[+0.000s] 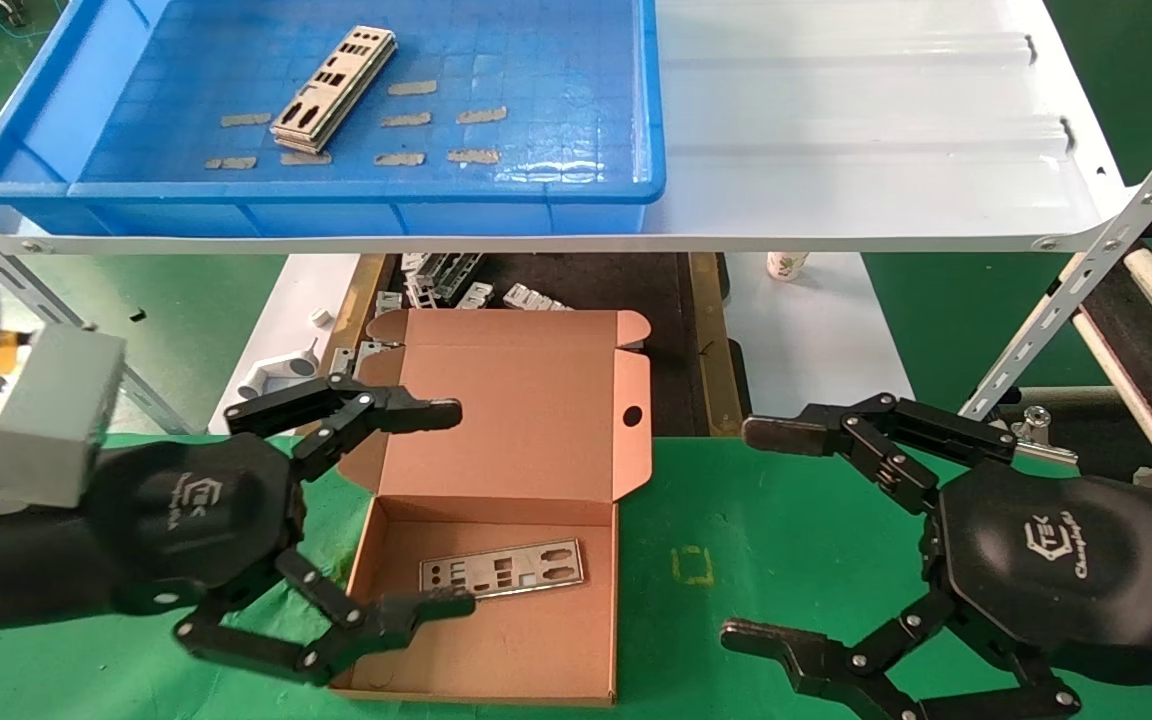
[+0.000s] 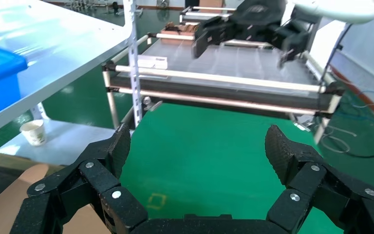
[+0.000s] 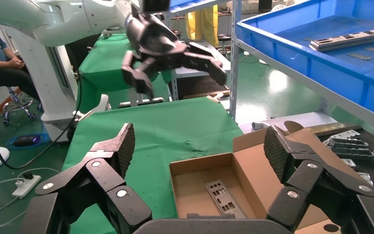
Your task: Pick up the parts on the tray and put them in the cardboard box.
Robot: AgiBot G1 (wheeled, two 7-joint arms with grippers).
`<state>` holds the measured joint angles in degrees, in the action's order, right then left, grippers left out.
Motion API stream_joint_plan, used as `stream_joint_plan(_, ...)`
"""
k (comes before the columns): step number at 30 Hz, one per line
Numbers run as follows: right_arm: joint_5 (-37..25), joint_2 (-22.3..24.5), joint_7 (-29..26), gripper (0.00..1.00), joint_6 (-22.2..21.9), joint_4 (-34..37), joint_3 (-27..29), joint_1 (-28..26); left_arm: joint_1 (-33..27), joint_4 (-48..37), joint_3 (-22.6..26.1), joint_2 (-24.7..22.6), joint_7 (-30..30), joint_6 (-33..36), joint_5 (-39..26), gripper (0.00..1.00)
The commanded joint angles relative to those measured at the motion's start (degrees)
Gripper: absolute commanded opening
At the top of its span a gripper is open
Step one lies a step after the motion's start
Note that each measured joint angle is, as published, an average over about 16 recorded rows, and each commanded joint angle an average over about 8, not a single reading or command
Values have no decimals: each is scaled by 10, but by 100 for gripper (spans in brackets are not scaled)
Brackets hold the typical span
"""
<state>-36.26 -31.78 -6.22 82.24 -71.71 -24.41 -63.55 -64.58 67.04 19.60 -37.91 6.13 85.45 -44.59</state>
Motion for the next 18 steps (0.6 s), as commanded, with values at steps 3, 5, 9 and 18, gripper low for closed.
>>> stream_joint_plan(3,0,0,0,100,0,0,0,0,18,39,-21,17,28,1,16,100)
stream_joint_plan(5,0,0,0,100,0,0,0,0,25,55,-30,24,38,2,23,100)
stream_joint_plan(9,0,0,0,100,0,0,0,0,35,78,-42,34,51,3,33,100)
stream_joint_plan(18,0,0,0,100,0,0,0,0,36,78,-43,34,51,3,34,100)
